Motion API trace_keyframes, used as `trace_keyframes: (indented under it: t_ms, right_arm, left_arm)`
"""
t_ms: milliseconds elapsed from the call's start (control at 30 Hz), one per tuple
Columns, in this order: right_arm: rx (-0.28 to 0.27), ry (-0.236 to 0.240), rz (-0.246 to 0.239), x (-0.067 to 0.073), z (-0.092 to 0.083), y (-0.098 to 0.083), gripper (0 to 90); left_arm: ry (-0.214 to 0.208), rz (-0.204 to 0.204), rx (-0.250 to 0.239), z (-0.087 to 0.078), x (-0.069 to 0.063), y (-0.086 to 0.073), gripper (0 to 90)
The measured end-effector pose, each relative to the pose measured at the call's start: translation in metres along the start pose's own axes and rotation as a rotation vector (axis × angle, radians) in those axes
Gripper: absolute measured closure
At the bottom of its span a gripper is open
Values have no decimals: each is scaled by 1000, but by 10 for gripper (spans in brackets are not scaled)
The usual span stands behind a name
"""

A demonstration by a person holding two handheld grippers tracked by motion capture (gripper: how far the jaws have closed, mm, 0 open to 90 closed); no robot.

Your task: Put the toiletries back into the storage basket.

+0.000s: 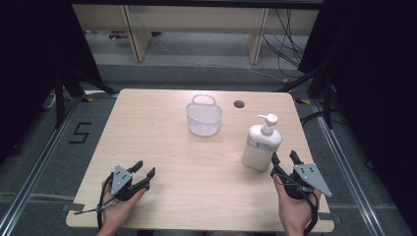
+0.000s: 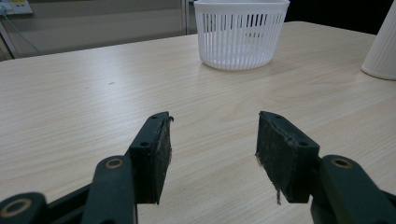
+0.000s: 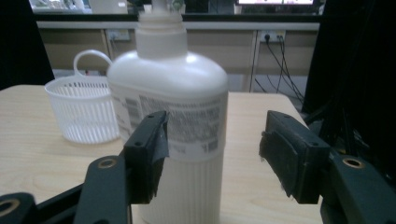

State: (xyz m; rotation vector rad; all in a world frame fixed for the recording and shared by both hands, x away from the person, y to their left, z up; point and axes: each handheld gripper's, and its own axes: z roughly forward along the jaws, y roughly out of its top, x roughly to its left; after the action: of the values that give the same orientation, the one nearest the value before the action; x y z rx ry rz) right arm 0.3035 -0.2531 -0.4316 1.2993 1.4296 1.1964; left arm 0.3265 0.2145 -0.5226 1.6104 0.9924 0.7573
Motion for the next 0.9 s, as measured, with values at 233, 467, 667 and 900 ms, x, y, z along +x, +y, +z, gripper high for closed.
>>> trace_keyframes:
  t_ms: [233,467,667,900]
  right_arm:
    - [-64,21,-17,12,6,18,412]
    - [-74,6,-13,24,19,32,439]
    - [-74,-5,-23,32,29,39,448]
    - [-82,-18,-30,36,36,48,452]
  left_arm:
    - [4,4,-15,-1,0,-1,440]
    - [-2,3,-13,-3,0,-1,437]
    - [0,2,-8,-2,0,-1,436]
    - [2,2,-9,-2,0,-1,435]
